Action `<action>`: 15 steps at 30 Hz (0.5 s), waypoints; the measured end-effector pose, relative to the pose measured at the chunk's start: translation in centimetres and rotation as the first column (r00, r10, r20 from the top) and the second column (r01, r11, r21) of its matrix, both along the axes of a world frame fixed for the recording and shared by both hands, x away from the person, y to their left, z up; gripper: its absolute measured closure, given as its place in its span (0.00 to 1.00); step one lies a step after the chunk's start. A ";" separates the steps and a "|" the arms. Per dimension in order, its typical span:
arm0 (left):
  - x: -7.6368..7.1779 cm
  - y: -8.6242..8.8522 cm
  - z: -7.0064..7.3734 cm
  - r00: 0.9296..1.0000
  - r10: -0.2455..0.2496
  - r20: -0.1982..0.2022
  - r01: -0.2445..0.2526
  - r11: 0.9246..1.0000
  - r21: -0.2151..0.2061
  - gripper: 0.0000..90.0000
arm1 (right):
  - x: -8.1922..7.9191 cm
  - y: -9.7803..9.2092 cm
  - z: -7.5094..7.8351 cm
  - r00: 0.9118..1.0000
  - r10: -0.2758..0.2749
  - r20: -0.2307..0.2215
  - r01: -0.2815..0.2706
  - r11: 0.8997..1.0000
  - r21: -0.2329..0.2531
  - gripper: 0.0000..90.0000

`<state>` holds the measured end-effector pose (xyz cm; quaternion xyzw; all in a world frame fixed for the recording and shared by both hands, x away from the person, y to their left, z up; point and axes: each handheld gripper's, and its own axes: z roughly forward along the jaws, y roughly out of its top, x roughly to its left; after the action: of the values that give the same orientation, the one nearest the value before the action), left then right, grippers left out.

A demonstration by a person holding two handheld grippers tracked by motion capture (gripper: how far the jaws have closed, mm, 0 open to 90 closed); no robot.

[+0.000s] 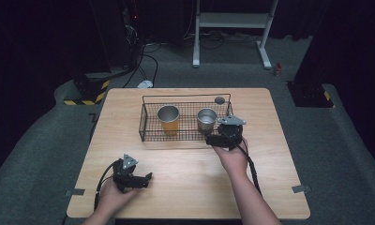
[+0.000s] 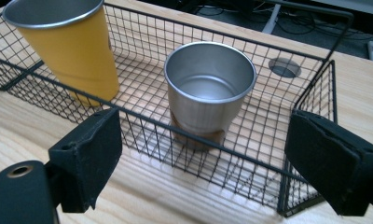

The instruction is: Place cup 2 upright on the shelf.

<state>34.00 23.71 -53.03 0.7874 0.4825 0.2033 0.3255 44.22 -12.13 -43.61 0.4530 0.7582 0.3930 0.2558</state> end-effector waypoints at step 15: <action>0.0 0.0 0.0 1.000 0.000 0.000 0.000 1.000 -0.001 0.00 | -3.4 -3.5 -2.3 1.000 -0.029 0.000 0.029 0.999 -0.035 0.14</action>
<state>34.00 23.71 -53.03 0.7873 0.4825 0.2029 0.3258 40.79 -15.63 -45.93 0.4593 0.7585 0.3758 0.2693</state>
